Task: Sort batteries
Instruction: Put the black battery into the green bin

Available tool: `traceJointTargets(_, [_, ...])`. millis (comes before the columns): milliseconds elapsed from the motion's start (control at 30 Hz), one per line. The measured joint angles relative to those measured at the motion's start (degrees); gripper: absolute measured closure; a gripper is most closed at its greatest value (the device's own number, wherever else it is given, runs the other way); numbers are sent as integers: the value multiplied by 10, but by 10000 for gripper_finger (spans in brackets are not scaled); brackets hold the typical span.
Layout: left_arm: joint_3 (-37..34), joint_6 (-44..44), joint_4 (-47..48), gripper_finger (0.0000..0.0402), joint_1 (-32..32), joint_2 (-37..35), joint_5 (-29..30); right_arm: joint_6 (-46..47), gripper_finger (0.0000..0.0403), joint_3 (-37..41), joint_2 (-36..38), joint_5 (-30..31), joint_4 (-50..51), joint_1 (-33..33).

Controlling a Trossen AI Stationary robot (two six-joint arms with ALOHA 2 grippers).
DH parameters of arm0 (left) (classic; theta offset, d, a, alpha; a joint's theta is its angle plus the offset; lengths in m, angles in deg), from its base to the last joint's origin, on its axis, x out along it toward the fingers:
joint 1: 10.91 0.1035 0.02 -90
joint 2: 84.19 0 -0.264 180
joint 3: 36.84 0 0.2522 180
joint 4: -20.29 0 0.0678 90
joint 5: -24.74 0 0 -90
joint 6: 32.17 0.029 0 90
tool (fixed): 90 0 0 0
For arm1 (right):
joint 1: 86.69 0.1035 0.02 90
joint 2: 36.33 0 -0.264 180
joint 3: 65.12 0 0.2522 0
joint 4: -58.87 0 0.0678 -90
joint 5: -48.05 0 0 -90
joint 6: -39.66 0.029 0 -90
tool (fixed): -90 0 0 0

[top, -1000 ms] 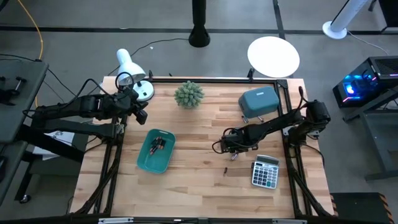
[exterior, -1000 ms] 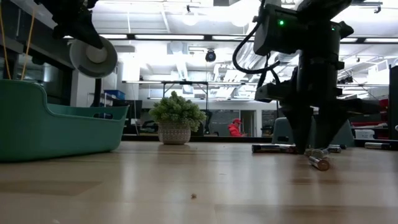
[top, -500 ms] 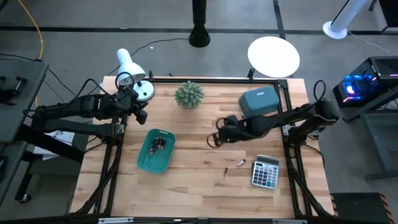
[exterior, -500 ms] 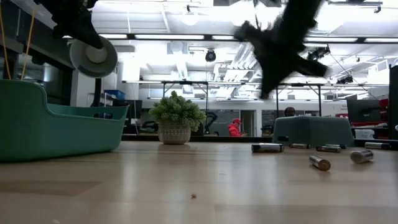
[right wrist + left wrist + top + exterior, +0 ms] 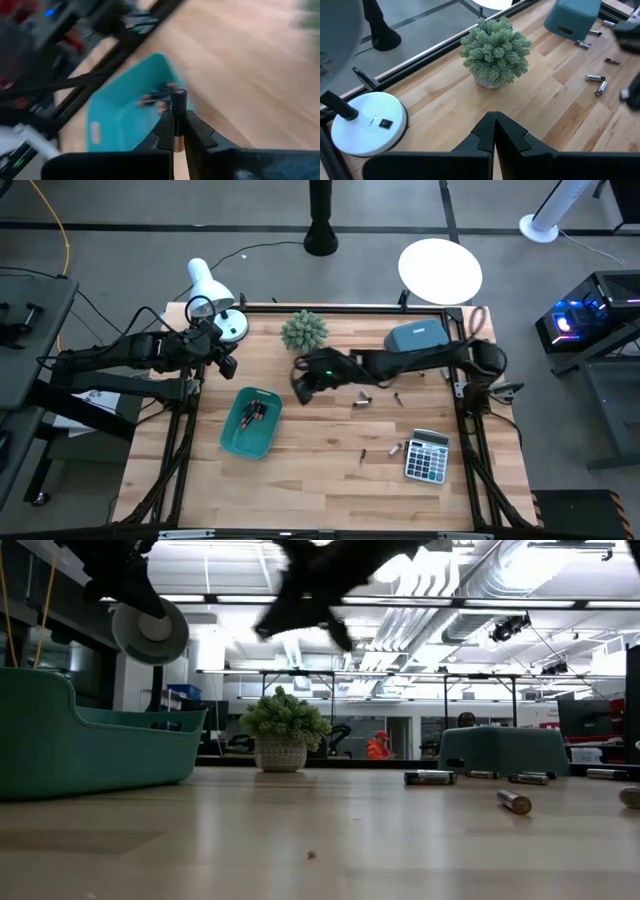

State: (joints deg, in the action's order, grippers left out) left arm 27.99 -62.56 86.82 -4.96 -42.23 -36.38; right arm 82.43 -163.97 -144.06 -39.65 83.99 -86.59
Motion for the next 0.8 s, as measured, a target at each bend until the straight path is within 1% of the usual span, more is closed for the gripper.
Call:
traceJointTargets(100, [0, 0, 0, 401, 0, 0, 1, -34, 401, -65, -64, -58, -19, -3])
traceJointTargets(267, [0, 0, 0, 401, 0, 0, 2, -71, 402, -179, -167, -135, -24, -3])
traceJointTargets(400, [0, -6, 0, 401, 0, 0, 2, -65, 391, -258, -223, -161, -13, -1])
traceJointTargets(500, [0, -9, 0, 401, 0, 0, 2, -56, 361, -298, -242, -161, 19, -1])
traceJointTargets(600, [0, -8, 0, 401, 0, 0, 2, -71, 315, -326, -242, -162, 54, -2])
traceJointTargets(700, [0, 0, 0, 401, 0, 0, 2, -108, 267, -359, -241, -162, 120, -2])
traceJointTargets(800, [0, 0, 0, 401, 0, 0, 3, -158, 232, -387, -241, -162, 183, -2])
